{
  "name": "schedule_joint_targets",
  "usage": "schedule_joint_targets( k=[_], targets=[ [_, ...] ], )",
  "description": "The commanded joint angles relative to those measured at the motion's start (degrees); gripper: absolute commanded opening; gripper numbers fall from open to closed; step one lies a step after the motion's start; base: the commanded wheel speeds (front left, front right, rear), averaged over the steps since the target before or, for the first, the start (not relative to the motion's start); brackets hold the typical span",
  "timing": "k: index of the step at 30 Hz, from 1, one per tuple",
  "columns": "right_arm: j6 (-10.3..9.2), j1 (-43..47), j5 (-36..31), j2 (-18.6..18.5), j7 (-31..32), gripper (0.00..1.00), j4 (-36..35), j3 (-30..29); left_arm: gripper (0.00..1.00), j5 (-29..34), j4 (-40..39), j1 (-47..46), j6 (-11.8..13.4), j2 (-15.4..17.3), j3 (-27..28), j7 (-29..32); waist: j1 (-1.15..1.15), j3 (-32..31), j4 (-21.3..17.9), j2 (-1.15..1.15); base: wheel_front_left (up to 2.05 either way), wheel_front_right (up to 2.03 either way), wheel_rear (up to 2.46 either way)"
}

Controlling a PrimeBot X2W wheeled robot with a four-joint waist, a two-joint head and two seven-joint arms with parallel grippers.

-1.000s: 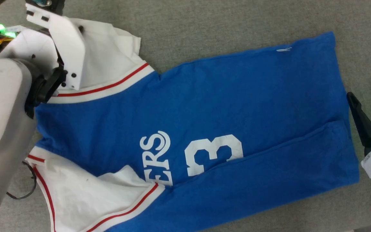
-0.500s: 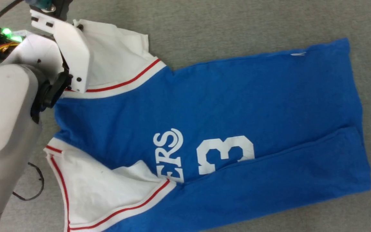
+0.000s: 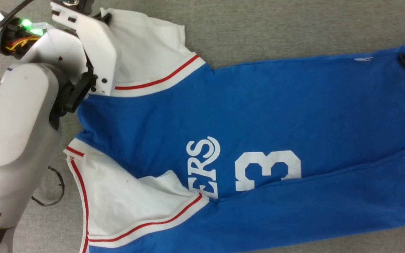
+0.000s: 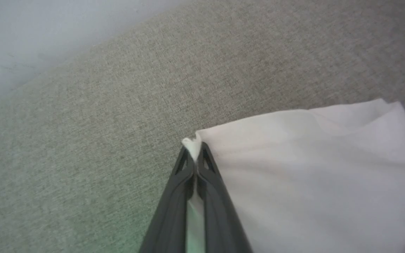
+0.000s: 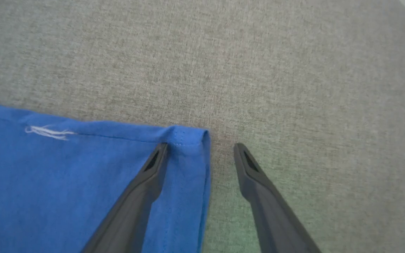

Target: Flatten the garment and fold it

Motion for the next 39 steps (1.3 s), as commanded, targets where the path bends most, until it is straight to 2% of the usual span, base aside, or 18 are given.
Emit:
schedule_joint_targets(
  k=[1,4,9,17,24,30,39],
  targets=[
    [-0.11,-0.9,-0.2,0.6,1.7,0.00,1.5,-0.5,0.00,0.6,0.7,-0.2,0.3,-0.1,-0.5,0.1,0.00,0.9,1.0,0.00,0.00,0.00,0.00],
    [-0.11,-1.2,-1.1,1.1,4.0,0.00,2.2,-1.0,0.00,0.7,0.8,-0.8,0.4,-0.3,-0.7,0.1,0.00,1.3,1.3,0.00,0.00,0.00,0.00],
    [-0.11,-1.6,-2.4,2.2,3.9,0.00,1.8,-1.7,0.00,1.1,0.6,-1.1,0.5,-0.2,-0.5,-1.6,0.00,0.7,1.2,0.00,0.00,0.00,0.00],
    [-0.11,-0.5,-2.1,2.6,-2.3,0.00,0.0,-2.1,0.00,0.6,-2.8,2.6,1.7,0.1,3.2,-14.8,0.00,-5.1,0.5,0.00,0.00,0.00,0.00],
    [-0.11,8.1,-0.4,3.4,-6.7,0.00,-2.2,-5.9,0.00,-3.9,-12.8,17.4,4.4,1.1,7.6,-25.1,0.00,-13.0,1.8,0.00,0.00,0.00,0.00],
    [-0.11,17.8,0.6,7.0,-9.1,0.00,-4.4,-11.1,0.00,-8.4,-21.9,33.0,6.4,1.3,10.2,-31.1,0.00,-17.9,3.5,0.00,0.00,0.00,0.00],
    [-0.11,27.8,0.3,12.1,-11.2,0.00,-5.4,-14.8,0.00,-12.9,-25.2,50.6,9.0,1.3,11.7,-35.1,0.00,-21.8,4.7,0.00,0.00,0.00,0.00]
  ],
)
